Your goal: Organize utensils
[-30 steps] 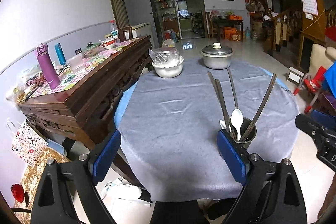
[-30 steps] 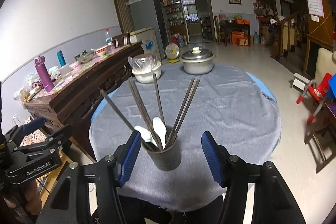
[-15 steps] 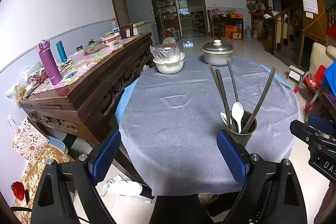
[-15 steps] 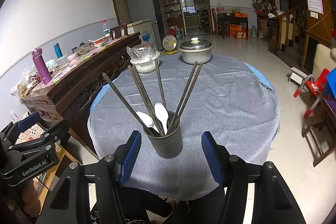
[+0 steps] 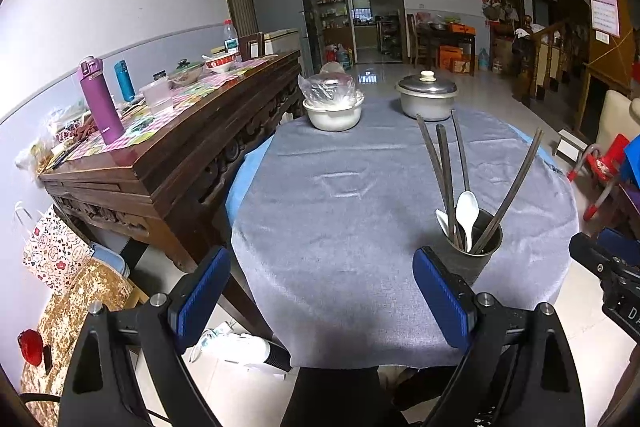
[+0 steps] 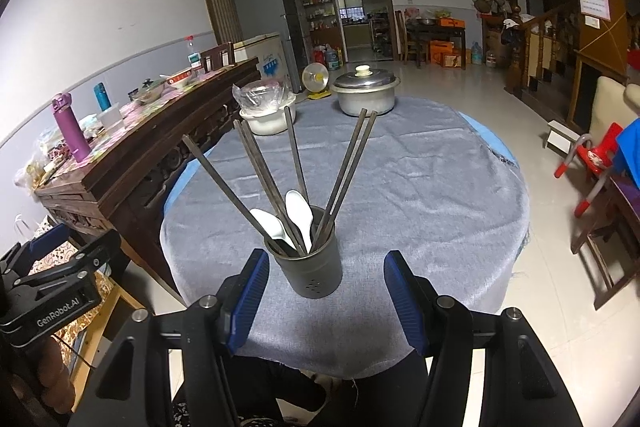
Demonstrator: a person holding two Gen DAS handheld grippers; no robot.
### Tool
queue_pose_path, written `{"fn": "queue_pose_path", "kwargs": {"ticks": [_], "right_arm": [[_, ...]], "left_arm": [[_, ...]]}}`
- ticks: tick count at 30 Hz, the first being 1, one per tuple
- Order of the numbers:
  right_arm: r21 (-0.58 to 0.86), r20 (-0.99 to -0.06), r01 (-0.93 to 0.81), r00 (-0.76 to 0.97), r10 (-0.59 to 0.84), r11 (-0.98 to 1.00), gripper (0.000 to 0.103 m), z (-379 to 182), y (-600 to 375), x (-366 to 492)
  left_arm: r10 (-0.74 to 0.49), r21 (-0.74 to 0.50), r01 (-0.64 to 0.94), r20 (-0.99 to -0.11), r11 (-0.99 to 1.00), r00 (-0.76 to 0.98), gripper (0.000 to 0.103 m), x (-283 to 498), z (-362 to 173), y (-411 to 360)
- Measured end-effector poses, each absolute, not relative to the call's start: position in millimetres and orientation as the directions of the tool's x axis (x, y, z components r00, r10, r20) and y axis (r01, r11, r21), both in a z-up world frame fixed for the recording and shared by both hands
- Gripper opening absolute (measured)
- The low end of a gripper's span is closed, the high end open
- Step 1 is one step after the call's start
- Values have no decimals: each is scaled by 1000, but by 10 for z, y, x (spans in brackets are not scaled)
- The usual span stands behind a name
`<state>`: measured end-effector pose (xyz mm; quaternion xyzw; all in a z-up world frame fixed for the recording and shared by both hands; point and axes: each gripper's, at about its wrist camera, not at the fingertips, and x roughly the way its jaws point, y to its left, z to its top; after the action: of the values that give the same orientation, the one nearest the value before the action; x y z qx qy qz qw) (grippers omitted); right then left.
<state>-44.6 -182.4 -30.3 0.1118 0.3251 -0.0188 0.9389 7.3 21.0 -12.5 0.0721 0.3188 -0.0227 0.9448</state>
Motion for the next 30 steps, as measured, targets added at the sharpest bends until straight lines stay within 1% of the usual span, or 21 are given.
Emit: {"fn": "queue_pose_path", "kwargs": {"ticks": [7, 14, 30], "right_arm": [[192, -611, 107, 791, 34, 976, 64, -299, -1781, -449], [194, -613, 103, 789, 39, 976, 64, -306, -1738, -434], [188, -603, 97, 797, 37, 977, 64, -269, -1653, -441]], "left_arm": [[4, 104, 76, -614, 992, 789, 93, 82, -147, 268], [16, 117, 69, -606, 991, 795, 93, 58, -168, 285], [10, 104, 67, -607, 992, 795, 93, 52, -175, 376]]}}
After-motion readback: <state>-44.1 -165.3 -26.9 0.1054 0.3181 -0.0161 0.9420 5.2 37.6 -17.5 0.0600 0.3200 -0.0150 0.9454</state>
